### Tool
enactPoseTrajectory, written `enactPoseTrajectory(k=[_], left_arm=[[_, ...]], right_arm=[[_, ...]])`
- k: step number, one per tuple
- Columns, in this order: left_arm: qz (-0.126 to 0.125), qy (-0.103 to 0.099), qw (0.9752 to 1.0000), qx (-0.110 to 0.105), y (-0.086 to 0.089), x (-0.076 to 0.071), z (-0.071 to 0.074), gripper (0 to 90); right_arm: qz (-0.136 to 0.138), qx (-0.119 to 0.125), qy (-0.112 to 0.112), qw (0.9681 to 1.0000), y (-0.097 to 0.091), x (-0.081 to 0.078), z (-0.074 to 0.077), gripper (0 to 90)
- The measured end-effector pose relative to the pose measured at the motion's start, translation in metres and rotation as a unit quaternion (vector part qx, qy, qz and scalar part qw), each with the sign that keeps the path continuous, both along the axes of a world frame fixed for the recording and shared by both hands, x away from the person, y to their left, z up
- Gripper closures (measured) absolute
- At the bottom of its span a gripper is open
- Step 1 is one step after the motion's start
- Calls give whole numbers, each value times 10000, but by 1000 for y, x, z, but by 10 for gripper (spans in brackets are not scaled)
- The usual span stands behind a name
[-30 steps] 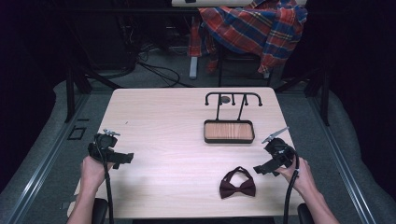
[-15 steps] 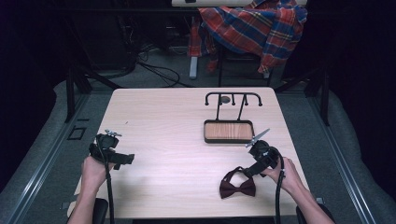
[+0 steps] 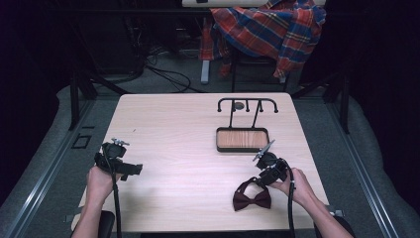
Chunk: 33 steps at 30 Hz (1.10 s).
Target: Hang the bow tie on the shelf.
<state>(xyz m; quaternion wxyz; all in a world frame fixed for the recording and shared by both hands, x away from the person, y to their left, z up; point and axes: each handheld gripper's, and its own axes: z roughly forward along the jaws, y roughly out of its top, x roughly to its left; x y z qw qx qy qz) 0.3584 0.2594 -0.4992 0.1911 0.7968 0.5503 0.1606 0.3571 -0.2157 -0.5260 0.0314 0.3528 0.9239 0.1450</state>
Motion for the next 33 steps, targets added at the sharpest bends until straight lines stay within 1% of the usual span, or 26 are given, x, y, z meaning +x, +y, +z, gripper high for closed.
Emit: enactPoseTrajectory(k=[1,3,5,7,8,9,10,11,12,13,14,15,16,18,20,25,29,31,32,33], left_arm=[[-10,-1,10000,7,-1,0,0,0],[-21,7,10000,8,-2,0,-1,0],[-19,3,10000,13,-2,0,-1,0],[-25,12,10000,35,-2,0,-1,0],[-28,26,10000,40,-2,0,-1,0],[-24,24,10000,43,-2,0,-1,0],[-24,24,10000,43,-2,0,-1,0],[-25,24,10000,43,-2,0,0,0],[-25,24,10000,43,-2,0,0,0],[-10,15,10000,39,-3,0,0,0],[-10,15,10000,39,-3,0,0,0],[-21,3,10000,59,-3,0,0,0],[-21,3,10000,59,-3,0,0,0],[-2,8,10000,72,-3,0,-1,0],[-9,7,10000,93,-3,0,-1,0],[-20,21,9999,102,-4,0,-1,0],[-16,22,9999,106,-3,0,-1,0],[-3,15,10000,98,-3,0,-1,0],[-3,15,10000,98,-3,0,-1,0],[5,7,9999,101,-3,-1,-1,0]], right_arm=[[20,-20,36,10000,1,0,-2,674],[44,-159,34,9999,2,0,-2,691],[33,-113,61,9999,3,0,-5,701],[94,-245,54,9996,5,0,-6,718],[68,-202,74,9997,6,-1,-7,725],[124,-304,72,9994,7,-1,-8,735],[124,-304,72,9994,7,-1,-8,735],[176,-387,69,9991,9,0,-10,758],[176,-387,69,9991,9,0,-10,758],[212,-450,69,9987,11,-1,-11,793],[198,-428,37,9989,12,-2,-13,814],[241,-498,52,9985,12,-2,-12,833],[241,-498,52,9985,12,-2,-12,833],[272,-544,44,9981,12,-2,-13,863],[280,-593,38,9978,11,-2,-13,872],[284,-576,65,9979,11,-2,-14,865],[318,-666,86,9972,11,-2,-16,878],[315,-646,96,9974,11,-2,-16,886],[320,-628,82,9975,11,-3,-15,888],[334,-663,21,9972,11,-3,-14,890]])
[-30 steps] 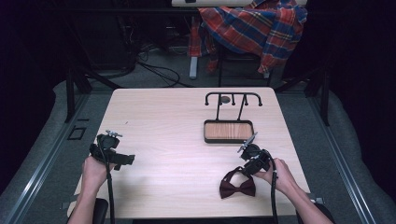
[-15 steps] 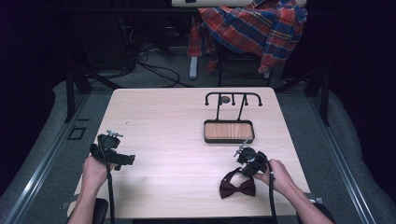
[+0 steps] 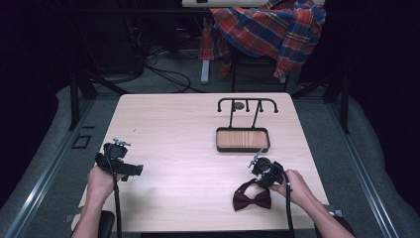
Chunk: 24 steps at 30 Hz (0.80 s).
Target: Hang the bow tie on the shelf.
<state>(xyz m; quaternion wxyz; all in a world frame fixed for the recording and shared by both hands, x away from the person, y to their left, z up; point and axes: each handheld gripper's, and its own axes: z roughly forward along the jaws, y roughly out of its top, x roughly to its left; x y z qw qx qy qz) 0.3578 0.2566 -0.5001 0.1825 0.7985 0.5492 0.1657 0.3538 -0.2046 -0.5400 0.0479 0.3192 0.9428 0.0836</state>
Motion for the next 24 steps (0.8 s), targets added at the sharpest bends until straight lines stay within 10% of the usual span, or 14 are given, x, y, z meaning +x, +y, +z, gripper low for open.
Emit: enactPoseTrajectory(k=[24], left_arm=[[-30,-100,9999,24,1,-1,2,0]], right_arm=[[-261,444,-1331,9898,-20,-15,60,895]])
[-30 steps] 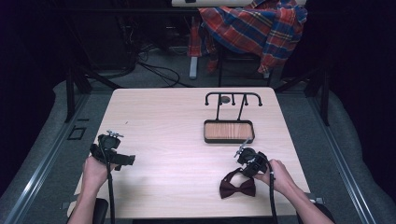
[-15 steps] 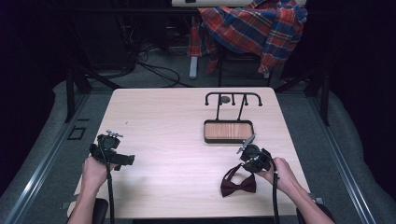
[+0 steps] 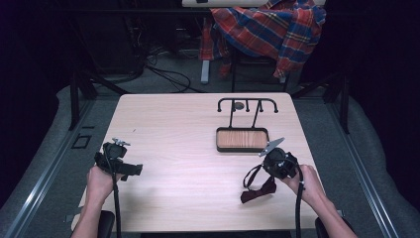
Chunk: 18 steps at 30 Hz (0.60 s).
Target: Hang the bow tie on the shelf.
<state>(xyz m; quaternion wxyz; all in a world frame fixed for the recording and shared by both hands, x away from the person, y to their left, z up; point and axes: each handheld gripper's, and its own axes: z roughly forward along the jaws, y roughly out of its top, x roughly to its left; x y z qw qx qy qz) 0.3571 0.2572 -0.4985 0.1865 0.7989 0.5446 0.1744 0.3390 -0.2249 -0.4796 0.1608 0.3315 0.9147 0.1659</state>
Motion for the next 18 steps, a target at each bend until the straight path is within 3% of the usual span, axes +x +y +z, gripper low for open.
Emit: enactPoseTrajectory(k=[7,11,18], left_arm=[[1,-44,10000,-16,-1,0,0,0],[-5,-56,10000,-7,-1,-1,1,0],[-10,-71,10000,-12,0,-1,1,1]], right_arm=[[-92,45,-326,9994,-5,1,14,896],[-165,176,-432,9988,-10,3,20,895],[-296,175,-541,9979,-17,5,26,896]])
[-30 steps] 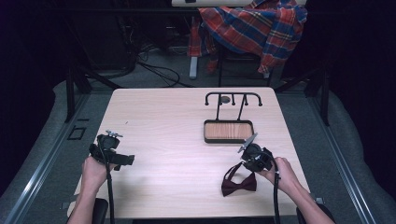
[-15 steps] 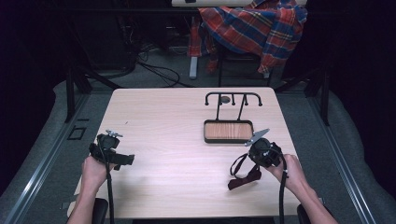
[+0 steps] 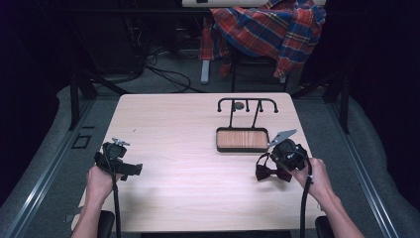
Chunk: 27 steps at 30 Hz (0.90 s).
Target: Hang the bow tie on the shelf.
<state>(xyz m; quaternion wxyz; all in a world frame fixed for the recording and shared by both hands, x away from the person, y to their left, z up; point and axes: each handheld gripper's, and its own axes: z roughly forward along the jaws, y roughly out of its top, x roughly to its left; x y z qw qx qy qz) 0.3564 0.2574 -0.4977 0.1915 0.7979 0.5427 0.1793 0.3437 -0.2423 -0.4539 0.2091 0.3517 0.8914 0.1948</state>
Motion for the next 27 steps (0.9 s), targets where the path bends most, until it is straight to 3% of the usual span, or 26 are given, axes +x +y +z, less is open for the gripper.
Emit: enactPoseTrajectory(k=[17,27], left_arm=[[16,5,10000,-4,0,0,-1,1],[25,1,10000,6,1,0,0,1]], right_arm=[[-151,237,-350,9990,-11,0,25,896],[-240,317,-546,9977,-14,7,34,896]])
